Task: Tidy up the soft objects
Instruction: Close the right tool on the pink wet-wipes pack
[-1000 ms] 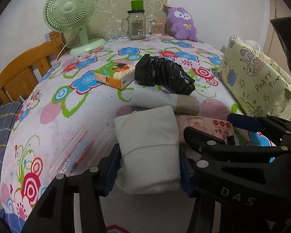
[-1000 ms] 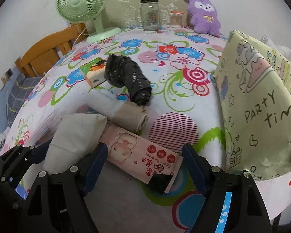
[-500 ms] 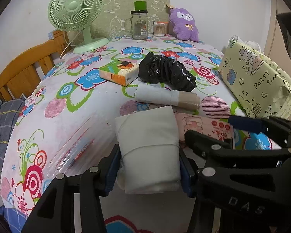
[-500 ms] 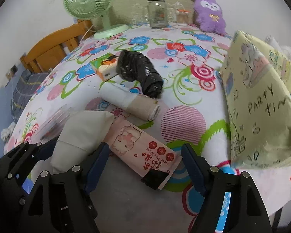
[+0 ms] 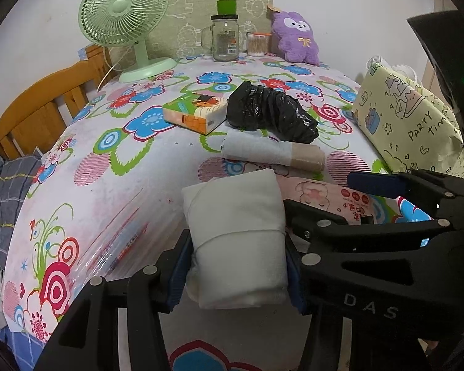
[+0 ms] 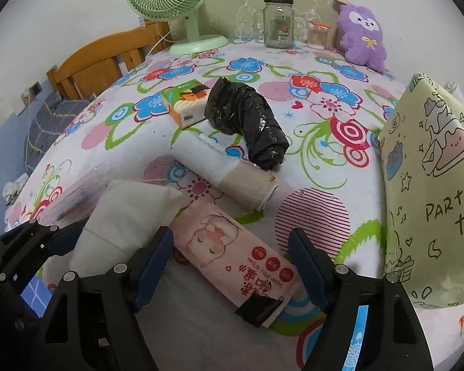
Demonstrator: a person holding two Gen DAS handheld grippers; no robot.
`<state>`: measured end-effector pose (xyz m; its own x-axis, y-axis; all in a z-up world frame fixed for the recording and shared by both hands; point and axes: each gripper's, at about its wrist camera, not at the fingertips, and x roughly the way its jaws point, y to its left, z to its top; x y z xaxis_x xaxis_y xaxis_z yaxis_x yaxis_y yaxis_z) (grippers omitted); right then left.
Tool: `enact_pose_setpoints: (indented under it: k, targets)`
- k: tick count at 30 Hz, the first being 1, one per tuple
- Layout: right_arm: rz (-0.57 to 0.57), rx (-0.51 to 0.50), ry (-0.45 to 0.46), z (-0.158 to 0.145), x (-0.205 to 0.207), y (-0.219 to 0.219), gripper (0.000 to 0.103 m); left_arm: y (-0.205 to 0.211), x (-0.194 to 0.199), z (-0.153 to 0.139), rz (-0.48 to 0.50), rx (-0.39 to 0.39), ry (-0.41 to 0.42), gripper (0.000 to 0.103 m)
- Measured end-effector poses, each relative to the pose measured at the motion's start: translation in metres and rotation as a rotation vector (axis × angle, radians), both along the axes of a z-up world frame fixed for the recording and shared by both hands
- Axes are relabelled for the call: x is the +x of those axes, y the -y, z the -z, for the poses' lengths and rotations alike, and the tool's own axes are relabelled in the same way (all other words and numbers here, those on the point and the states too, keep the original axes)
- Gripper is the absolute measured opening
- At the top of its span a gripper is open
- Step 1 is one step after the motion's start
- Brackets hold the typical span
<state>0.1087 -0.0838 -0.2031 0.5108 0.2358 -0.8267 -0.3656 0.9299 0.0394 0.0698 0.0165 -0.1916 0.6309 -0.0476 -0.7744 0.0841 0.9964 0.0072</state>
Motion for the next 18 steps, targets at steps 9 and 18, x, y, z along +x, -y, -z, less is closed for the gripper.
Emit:
enact_pose_setpoints:
  k: [9,18]
  targets:
    - [0.069,0.009,0.007,-0.003,-0.004,0.011,0.047,0.011,0.008,0.000,0.027,-0.003,0.016,0.054]
    - [0.094,0.043,0.020,-0.009,-0.007,0.016,0.030,0.017,0.009,-0.003,0.040,-0.026,0.029,0.050]
